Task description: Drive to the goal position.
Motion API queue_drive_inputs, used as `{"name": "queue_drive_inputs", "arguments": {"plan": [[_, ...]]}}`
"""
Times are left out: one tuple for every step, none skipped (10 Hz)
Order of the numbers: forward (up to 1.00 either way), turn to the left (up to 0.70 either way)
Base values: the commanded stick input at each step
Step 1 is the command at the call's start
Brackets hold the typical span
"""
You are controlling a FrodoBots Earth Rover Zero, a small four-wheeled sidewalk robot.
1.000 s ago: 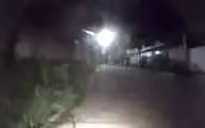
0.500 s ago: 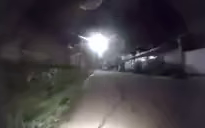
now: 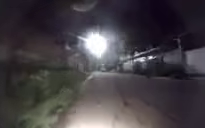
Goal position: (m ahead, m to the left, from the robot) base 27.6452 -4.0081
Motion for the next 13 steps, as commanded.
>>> {"name": "queue_drive_inputs", "arguments": {"plan": [[0.7, 0.0], [0.7, 0.0], [0.7, 0.0], [0.7, 0.0], [0.7, 0.0], [0.7, 0.0], [0.7, 0.0], [0.7, 0.0], [0.7, 0.0], [0.7, 0.0], [0.7, 0.0], [0.7, 0.0], [0.7, 0.0]]}}
